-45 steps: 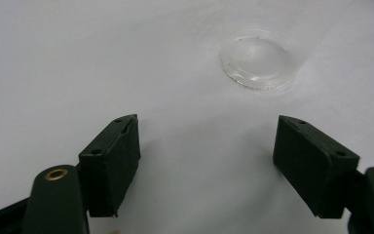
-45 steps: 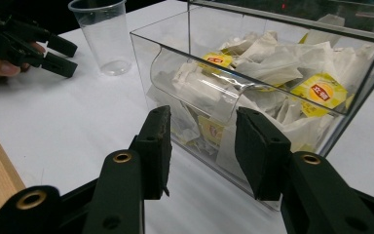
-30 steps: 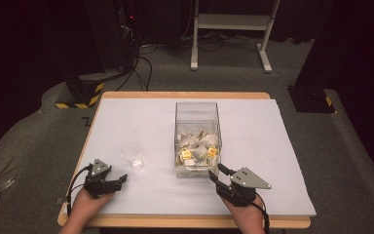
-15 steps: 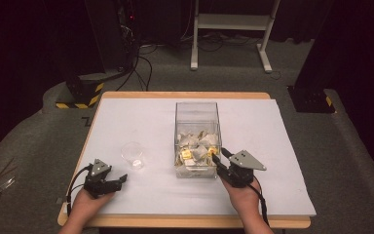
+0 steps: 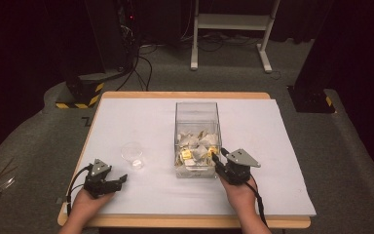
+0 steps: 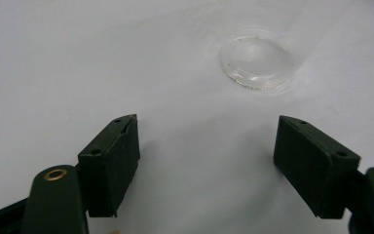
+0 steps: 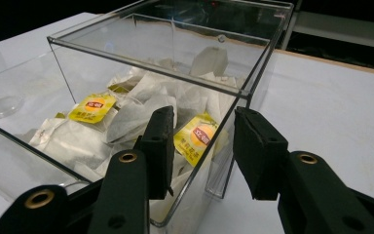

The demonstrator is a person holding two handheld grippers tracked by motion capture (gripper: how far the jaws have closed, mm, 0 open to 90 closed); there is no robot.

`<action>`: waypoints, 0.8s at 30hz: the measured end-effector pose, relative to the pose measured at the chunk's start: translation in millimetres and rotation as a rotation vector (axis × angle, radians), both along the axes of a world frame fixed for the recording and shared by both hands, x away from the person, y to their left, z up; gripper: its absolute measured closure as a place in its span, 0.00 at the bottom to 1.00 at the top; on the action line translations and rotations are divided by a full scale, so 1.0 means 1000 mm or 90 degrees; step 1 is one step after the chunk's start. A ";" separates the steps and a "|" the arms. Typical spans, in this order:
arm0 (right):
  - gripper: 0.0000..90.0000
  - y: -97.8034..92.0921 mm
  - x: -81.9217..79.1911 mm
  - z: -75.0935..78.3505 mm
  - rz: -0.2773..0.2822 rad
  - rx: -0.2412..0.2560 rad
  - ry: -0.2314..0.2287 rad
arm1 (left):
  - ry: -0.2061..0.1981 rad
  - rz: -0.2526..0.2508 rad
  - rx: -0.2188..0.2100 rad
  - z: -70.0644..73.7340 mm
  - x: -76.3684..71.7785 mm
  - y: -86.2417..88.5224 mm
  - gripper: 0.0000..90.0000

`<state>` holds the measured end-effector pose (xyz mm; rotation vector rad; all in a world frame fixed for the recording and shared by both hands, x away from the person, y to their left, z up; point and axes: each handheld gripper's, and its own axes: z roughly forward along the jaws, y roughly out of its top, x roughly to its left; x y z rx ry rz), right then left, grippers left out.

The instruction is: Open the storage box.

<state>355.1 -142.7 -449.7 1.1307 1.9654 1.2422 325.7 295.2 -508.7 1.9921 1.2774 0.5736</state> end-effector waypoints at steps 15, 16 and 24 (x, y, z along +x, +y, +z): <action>0.75 -0.003 0.002 -0.003 0.002 0.016 0.015 | 0.001 -0.001 0.000 0.000 0.000 0.000 0.28; 0.75 -0.003 0.002 -0.003 0.002 0.016 0.015 | 0.001 -0.001 0.000 0.000 0.000 0.000 0.28; 0.76 -0.005 -0.002 -0.004 0.002 0.017 0.018 | 0.001 -0.001 0.001 0.000 0.000 0.000 0.28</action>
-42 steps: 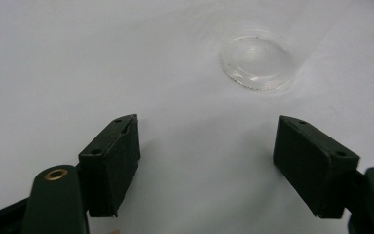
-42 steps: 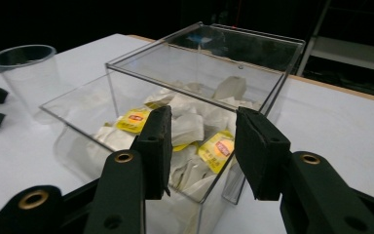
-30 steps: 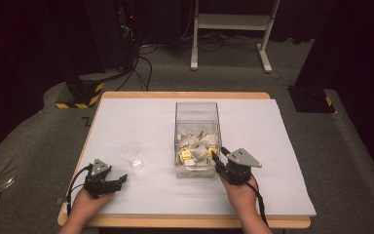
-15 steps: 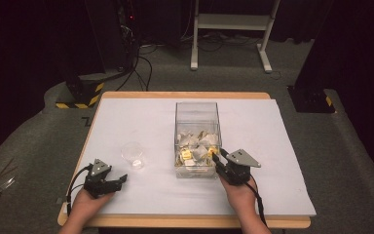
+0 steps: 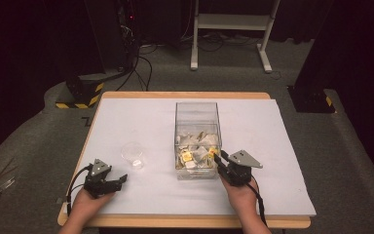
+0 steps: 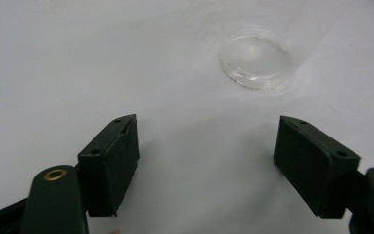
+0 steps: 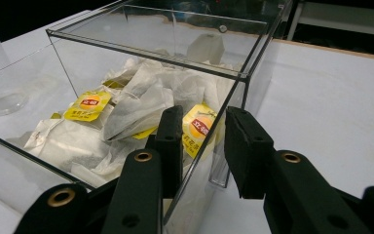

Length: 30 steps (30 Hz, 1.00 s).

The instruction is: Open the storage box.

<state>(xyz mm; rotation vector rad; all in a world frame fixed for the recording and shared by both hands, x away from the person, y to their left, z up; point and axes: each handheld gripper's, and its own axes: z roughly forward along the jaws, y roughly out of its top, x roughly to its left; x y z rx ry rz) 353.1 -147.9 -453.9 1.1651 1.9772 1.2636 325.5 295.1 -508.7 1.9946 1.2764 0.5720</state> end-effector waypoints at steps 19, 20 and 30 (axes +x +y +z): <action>0.75 0.000 -0.017 0.000 0.006 -0.006 0.002 | 0.000 0.000 0.000 0.000 0.000 0.000 0.28; 0.75 0.000 -0.018 0.000 0.006 -0.005 0.002 | 0.000 0.000 0.000 0.000 0.000 0.000 0.28; 0.74 0.000 -0.026 -0.001 0.009 -0.006 0.001 | 0.000 0.000 0.000 0.000 0.000 0.000 0.28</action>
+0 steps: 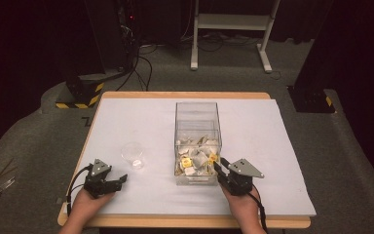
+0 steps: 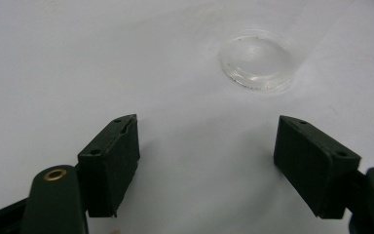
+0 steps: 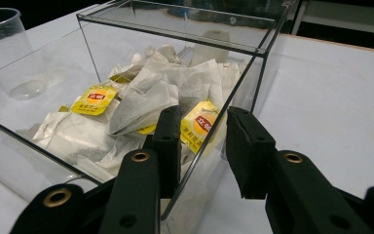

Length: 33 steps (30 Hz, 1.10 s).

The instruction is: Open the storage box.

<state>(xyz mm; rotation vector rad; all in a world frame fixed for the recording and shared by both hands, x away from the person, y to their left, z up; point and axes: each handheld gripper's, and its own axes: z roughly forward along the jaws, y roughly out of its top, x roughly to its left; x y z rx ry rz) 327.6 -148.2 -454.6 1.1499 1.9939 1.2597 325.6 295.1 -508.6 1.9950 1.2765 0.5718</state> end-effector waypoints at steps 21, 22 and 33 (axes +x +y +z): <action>0.74 -0.001 -0.007 -0.001 0.002 0.003 0.006 | 0.000 0.000 0.000 0.000 0.000 0.000 0.28; 0.74 -0.001 -0.008 0.000 0.002 0.002 0.006 | 0.001 0.000 0.000 0.000 0.000 0.000 0.28; 0.74 -0.003 -0.014 0.000 0.007 0.005 0.009 | -0.001 0.000 0.000 0.000 0.000 0.000 0.28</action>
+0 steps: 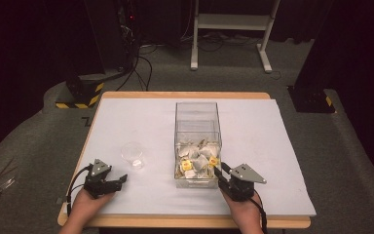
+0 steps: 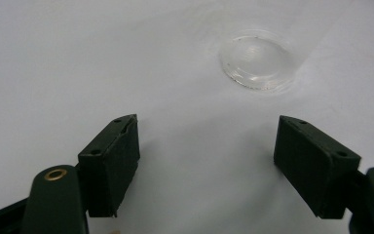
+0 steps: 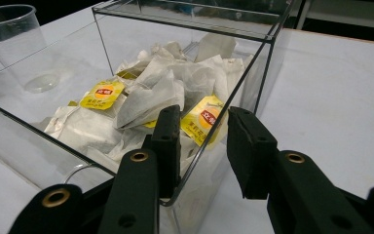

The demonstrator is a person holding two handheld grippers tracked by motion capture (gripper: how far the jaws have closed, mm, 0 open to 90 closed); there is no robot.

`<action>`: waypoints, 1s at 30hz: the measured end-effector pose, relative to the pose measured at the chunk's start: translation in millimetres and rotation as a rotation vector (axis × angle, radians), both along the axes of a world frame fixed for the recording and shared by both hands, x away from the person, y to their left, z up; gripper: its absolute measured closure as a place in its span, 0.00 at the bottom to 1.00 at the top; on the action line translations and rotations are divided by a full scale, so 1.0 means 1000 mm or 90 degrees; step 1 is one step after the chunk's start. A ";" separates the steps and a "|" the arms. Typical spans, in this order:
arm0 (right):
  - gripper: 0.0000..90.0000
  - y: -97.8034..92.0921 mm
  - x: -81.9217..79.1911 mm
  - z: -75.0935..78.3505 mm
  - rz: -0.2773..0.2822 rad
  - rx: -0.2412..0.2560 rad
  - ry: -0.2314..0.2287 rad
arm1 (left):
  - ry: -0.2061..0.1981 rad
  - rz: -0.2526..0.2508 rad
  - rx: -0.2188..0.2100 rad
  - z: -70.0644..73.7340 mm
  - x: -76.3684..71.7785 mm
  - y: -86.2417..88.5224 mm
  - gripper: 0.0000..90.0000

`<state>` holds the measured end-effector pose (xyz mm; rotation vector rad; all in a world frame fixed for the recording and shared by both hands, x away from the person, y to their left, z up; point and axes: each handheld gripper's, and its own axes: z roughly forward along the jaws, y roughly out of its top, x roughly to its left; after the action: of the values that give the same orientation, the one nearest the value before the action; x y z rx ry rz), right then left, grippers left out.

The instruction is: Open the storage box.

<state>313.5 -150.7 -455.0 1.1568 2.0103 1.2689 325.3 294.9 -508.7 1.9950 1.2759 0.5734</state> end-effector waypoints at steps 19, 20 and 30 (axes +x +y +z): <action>0.69 -0.002 -0.005 0.002 0.012 0.001 0.003 | 0.001 -0.001 0.000 0.000 0.000 0.000 0.28; 0.68 -0.002 -0.004 0.002 0.011 0.002 0.004 | 0.002 0.000 0.000 0.000 0.000 0.000 0.28; 0.66 -0.006 0.001 0.017 0.009 0.015 -0.021 | 0.001 0.000 -0.001 0.000 0.000 0.000 0.28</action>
<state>314.1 -156.8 -437.9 1.1272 1.9885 1.3142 325.5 295.1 -508.7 1.9947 1.2761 0.5716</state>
